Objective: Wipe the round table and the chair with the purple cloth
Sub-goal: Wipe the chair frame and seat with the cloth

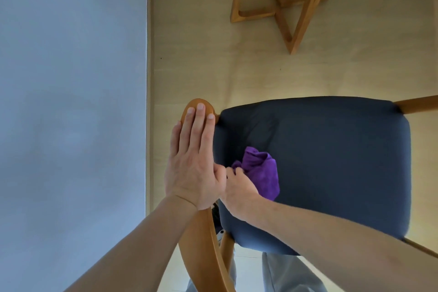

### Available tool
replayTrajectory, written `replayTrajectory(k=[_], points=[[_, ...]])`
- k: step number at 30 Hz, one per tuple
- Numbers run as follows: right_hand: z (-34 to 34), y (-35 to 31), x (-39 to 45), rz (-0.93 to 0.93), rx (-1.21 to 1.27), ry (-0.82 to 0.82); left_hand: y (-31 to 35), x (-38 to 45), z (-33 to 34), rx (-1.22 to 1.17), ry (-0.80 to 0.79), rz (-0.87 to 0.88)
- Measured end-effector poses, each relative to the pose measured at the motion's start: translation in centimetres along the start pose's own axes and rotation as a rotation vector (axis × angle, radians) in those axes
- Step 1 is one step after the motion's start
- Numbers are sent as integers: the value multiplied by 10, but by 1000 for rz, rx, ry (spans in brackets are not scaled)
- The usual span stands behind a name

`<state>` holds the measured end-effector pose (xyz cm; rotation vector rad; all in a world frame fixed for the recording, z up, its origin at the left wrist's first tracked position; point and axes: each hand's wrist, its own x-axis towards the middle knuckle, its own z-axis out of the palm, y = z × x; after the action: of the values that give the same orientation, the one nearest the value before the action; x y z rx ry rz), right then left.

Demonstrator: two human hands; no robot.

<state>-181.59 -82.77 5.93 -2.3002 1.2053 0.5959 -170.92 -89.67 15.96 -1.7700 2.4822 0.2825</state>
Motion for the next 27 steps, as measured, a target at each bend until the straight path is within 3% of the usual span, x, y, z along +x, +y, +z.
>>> replayTrajectory(k=[3,7,9,13,18,22,27], points=[[-16,29,-1,-88,1,37,0,0,-1,-1,-6,-7],[-52,72,49,117,79,236,1,1,-3,25,-31,-10],[-57,79,65,177,50,244,2,1,-4,35,-36,-15],[-28,45,50,207,85,197,0,0,-3,22,-20,-9],[16,2,-29,-47,79,-42,0,1,-2,-6,16,-13],[3,21,-34,-143,174,-192,0,-1,-3,-14,36,-2],[-28,55,20,138,356,143,-1,1,-4,-40,39,-3]])
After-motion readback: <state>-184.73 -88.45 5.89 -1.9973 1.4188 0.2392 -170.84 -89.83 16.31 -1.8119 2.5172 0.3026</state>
